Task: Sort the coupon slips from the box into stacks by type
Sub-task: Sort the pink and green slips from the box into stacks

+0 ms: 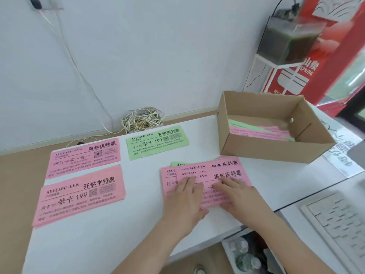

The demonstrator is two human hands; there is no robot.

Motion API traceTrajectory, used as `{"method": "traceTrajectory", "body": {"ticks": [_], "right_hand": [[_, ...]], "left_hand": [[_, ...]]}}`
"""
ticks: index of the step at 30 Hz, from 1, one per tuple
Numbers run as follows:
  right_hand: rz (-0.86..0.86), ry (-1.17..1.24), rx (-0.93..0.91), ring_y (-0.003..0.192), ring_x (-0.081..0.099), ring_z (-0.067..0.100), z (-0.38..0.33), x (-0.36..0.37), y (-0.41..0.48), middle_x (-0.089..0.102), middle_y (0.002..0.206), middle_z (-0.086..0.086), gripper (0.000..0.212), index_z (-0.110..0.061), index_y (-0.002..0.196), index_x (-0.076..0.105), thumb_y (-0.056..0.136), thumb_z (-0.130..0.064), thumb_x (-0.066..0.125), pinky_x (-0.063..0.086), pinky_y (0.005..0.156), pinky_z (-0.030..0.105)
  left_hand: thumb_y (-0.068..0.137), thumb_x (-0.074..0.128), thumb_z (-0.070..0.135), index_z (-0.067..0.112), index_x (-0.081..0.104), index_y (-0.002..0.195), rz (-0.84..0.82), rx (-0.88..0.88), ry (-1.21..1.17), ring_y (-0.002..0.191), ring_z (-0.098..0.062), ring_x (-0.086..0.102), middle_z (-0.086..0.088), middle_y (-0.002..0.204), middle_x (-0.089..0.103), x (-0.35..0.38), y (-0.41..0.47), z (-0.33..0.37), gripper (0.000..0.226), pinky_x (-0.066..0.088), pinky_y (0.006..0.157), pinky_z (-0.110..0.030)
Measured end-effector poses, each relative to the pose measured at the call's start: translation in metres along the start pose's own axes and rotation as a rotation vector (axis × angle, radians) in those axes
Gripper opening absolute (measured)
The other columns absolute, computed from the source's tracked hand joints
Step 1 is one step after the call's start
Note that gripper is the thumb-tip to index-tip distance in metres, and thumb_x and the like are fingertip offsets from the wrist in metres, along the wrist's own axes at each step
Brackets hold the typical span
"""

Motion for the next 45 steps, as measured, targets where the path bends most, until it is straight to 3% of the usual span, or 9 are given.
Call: {"method": "traceTrajectory", "body": {"ticks": [10,16,19,21,24,29,36,40,45], "right_hand": [[0.081,0.472,0.025,0.110,0.059,0.007,0.066,-0.019,0.005,0.063,0.120,-0.016,0.035,-0.035,0.125,0.060,0.091,-0.030,0.062,0.045,0.096,0.029],[0.051,0.566,0.037,0.115,0.043,-0.006,0.084,-0.019,-0.004,0.039,0.132,-0.029,0.098,-0.046,0.149,0.011,0.078,-0.028,0.077,0.040,0.095,0.020],[0.040,0.277,-0.058,0.125,0.041,0.012,0.078,-0.010,0.002,0.039,0.146,-0.017,0.075,-0.033,0.147,0.031,0.083,-0.032,0.069,0.036,0.103,0.023],[0.076,0.279,-0.057,0.117,0.047,0.018,0.083,-0.010,0.006,0.045,0.142,-0.014,0.063,-0.030,0.142,0.043,0.084,-0.031,0.068,0.039,0.099,0.026],[0.116,0.316,-0.089,0.104,0.057,0.019,0.085,-0.015,0.010,0.059,0.128,-0.012,0.039,-0.027,0.125,0.063,0.086,-0.029,0.068,0.044,0.092,0.028],[0.270,0.448,-0.072,0.087,0.064,0.019,0.092,-0.037,0.011,0.071,0.094,-0.002,0.014,-0.012,0.091,0.072,0.093,-0.017,0.059,0.050,0.077,0.036],[0.361,1.635,0.266,0.098,0.069,0.018,0.111,-0.035,0.011,0.067,0.115,0.000,0.026,-0.014,0.122,0.058,0.097,-0.008,0.051,0.057,0.084,0.026],[0.157,0.955,0.343,0.109,0.059,0.015,0.114,-0.018,0.017,0.055,0.131,0.000,0.055,-0.022,0.142,0.040,0.091,-0.008,0.056,0.047,0.083,0.021],[0.158,0.830,0.229,0.098,0.058,0.009,0.098,-0.017,0.016,0.062,0.116,-0.008,0.065,-0.025,0.135,0.050,0.077,0.004,0.054,0.052,0.083,0.024]], "left_hand": [[0.097,0.041,0.020,0.022,0.049,0.087,0.014,-0.017,0.051,0.086,-0.027,0.059,-0.001,0.092,0.060,-0.002,0.008,-0.006,0.013,0.043,0.067,-0.034],[0.099,0.032,0.015,0.045,-0.005,0.147,0.127,-0.192,-0.201,0.067,-0.023,0.050,0.000,0.084,0.058,-0.024,0.006,-0.028,0.067,0.034,0.061,-0.030],[0.094,0.029,0.006,0.063,-0.024,0.131,0.083,-0.102,-0.123,0.069,-0.023,0.050,0.005,0.147,0.037,-0.030,0.005,-0.015,0.087,0.044,0.067,-0.030],[0.093,0.030,0.015,0.069,-0.009,0.132,0.143,0.039,0.017,0.071,-0.024,0.057,0.014,0.153,0.021,-0.029,0.003,-0.003,0.077,0.049,0.067,-0.031],[0.081,0.053,0.050,0.042,0.044,0.128,0.151,0.223,0.231,0.058,-0.017,0.062,0.007,0.106,0.067,-0.017,0.005,0.018,0.048,0.046,0.044,-0.024],[0.061,0.082,0.040,0.027,0.053,0.116,0.196,0.224,0.348,0.043,-0.016,0.055,0.012,0.072,0.065,-0.014,0.013,0.022,0.063,0.033,0.033,-0.023],[0.054,0.079,0.005,0.029,0.020,0.150,0.201,0.071,0.211,0.032,-0.013,0.036,0.007,0.104,0.070,-0.019,0.007,0.001,0.115,0.028,0.030,-0.023],[0.089,0.052,0.004,0.063,-0.017,0.135,0.245,-0.041,-0.150,0.059,-0.033,0.059,-0.002,0.146,0.044,-0.030,0.007,-0.022,0.102,0.053,0.058,-0.040],[0.091,0.049,0.007,0.068,-0.002,0.134,0.247,0.079,-0.116,0.068,-0.028,0.060,0.003,0.138,0.048,-0.032,0.012,-0.014,0.091,0.049,0.055,-0.031]]}}
Point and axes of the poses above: each hand's wrist, its own y-axis towards the middle knuckle, its own x-axis out of the palm, z = x × y, the point moved 10 cm from there along y, towards the middle knuckle
